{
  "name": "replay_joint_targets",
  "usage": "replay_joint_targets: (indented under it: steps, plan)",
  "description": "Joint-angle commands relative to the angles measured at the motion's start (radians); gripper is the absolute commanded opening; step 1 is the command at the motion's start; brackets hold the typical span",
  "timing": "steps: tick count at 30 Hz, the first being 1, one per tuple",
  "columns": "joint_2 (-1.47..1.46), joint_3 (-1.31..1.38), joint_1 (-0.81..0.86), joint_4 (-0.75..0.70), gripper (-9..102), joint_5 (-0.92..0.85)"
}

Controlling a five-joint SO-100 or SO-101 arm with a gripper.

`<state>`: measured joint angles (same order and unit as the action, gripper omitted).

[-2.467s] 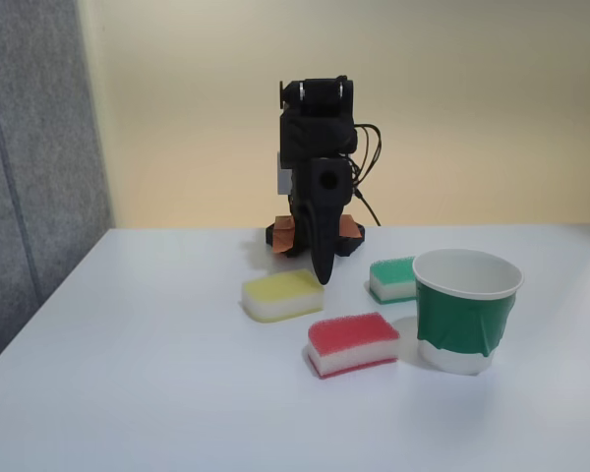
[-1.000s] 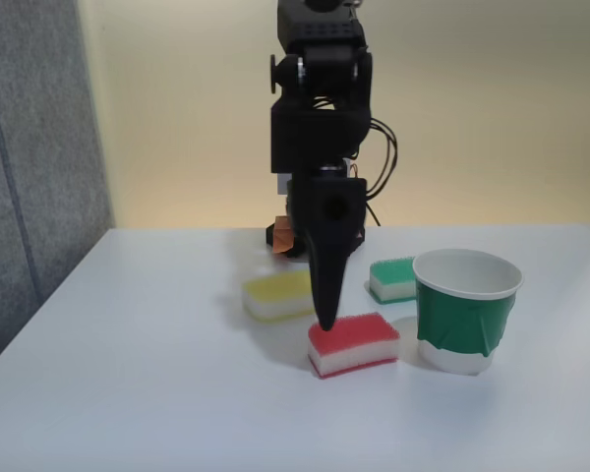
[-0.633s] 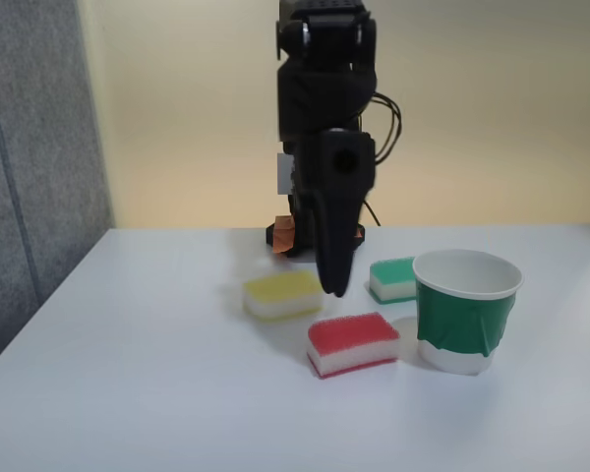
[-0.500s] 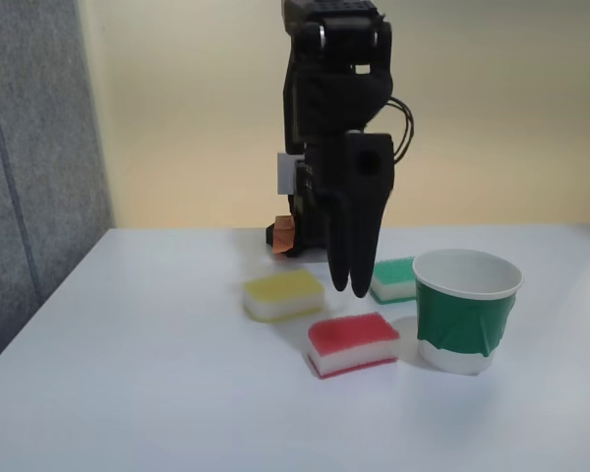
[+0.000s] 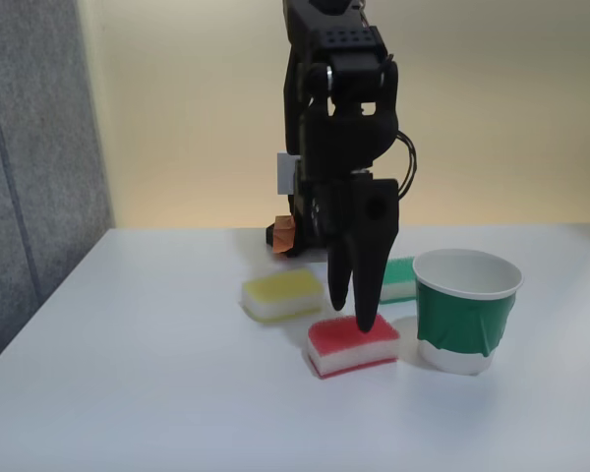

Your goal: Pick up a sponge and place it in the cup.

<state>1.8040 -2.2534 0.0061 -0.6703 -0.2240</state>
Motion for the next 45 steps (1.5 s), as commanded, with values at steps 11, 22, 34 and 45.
replay_joint_targets:
  steps: [11,22,34,45]
  plan:
    - [-0.107,0.074,-0.008,0.123,39,-0.018]
    - [-0.394,0.035,-0.006,0.601,28,-0.014]
    - [-0.517,0.028,-0.006,0.850,18,-0.009]
    - [-0.453,0.029,0.011,0.822,1,-0.009]
